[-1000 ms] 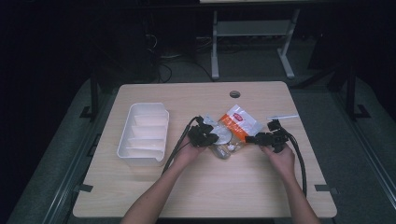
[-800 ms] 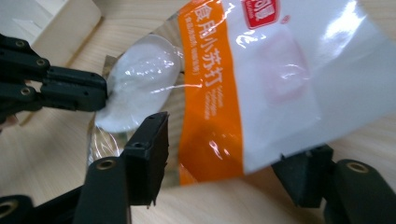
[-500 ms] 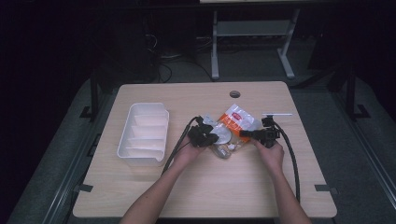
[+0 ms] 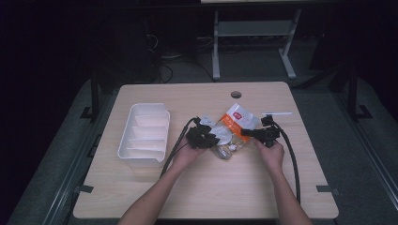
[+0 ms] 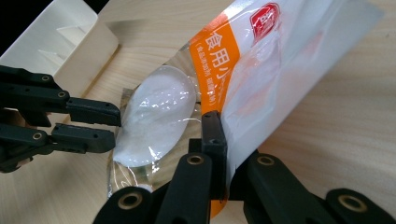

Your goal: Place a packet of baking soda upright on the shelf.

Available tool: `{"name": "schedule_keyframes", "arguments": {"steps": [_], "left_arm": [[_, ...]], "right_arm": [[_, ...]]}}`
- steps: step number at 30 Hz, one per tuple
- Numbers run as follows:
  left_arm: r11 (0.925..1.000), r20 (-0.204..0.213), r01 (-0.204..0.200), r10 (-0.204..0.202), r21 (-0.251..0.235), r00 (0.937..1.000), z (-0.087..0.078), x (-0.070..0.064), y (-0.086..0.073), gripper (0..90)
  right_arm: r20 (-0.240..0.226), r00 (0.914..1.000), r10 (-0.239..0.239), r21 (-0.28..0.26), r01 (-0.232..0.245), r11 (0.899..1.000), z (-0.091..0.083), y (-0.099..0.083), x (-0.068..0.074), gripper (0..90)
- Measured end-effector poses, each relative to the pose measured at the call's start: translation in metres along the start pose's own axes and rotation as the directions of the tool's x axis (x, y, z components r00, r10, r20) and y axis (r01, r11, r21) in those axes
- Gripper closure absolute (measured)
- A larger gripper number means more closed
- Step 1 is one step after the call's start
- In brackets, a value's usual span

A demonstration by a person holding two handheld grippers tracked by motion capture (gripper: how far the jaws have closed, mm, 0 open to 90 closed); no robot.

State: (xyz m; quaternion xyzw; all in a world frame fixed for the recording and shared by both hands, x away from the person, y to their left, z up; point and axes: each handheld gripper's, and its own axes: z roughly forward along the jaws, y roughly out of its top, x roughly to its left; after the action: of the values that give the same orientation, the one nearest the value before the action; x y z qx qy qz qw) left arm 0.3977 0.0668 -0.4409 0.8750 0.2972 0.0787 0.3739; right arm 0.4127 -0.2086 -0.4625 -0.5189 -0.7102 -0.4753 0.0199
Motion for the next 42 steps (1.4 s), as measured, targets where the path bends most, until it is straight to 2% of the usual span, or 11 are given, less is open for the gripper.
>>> {"name": "schedule_keyframes", "arguments": {"steps": [9,19,20,25,27,29,32,33,35,37,42], "left_arm": [[0.9984,0.018,0.005,-0.004,-0.057,0.9998,-0.016,-0.003,-0.008,65.0],[0.9918,0.055,-0.047,0.053,-0.119,0.9971,-0.034,-0.022,-0.022,55.2],[0.9899,0.058,-0.058,0.066,-0.130,0.9962,-0.038,-0.026,-0.025,52.9],[0.9850,0.066,-0.090,0.100,-0.147,0.9928,-0.045,-0.038,-0.033,47.6],[0.9847,0.069,-0.098,0.109,-0.144,0.9916,-0.046,-0.040,-0.035,46.3],[0.9826,0.077,-0.110,0.123,-0.149,0.9894,-0.049,-0.046,-0.042,45.8],[0.9821,0.084,-0.113,0.127,-0.150,0.9883,-0.052,-0.048,-0.046,44.5],[0.9806,0.090,-0.117,0.133,-0.157,0.9871,-0.055,-0.050,-0.049,43.4],[0.9793,0.090,-0.125,0.140,-0.160,0.9860,-0.057,-0.052,-0.051,42.6],[0.9783,0.099,-0.128,0.146,-0.163,0.9844,-0.062,-0.054,-0.055,40.1],[0.9766,0.102,-0.132,0.151,-0.170,0.9833,-0.068,-0.058,-0.061,37.3]], "right_arm": [[0.005,0.9948,-0.102,-0.034,0.102,0.994,-0.010,0.012,0.021,89.5],[0.012,0.9795,-0.201,-0.043,0.201,0.979,-0.021,0.025,0.043,89.6],[0.018,0.9722,-0.234,-0.036,0.234,0.972,-0.023,0.028,0.050,89.6],[0.029,0.9500,-0.311,-0.021,0.312,0.950,-0.025,0.036,0.068,89.7],[0.033,0.9471,-0.319,-0.019,0.320,0.947,-0.025,0.036,0.070,89.7],[0.033,0.9341,-0.355,-0.008,0.356,0.935,-0.025,0.040,0.080,89.8],[0.025,0.9293,-0.369,-0.003,0.369,0.930,-0.025,0.042,0.085,89.8],[0.021,0.9198,-0.392,0.007,0.392,0.920,-0.025,0.044,0.090,89.9],[0.021,0.9179,-0.396,0.007,0.396,0.918,-0.025,0.045,0.092,89.9],[0.014,0.9079,-0.419,0.010,0.419,0.908,-0.026,0.048,0.098,89.9],[0.018,0.8958,-0.444,0.020,0.444,0.896,-0.028,0.052,0.105,89.9]]}}
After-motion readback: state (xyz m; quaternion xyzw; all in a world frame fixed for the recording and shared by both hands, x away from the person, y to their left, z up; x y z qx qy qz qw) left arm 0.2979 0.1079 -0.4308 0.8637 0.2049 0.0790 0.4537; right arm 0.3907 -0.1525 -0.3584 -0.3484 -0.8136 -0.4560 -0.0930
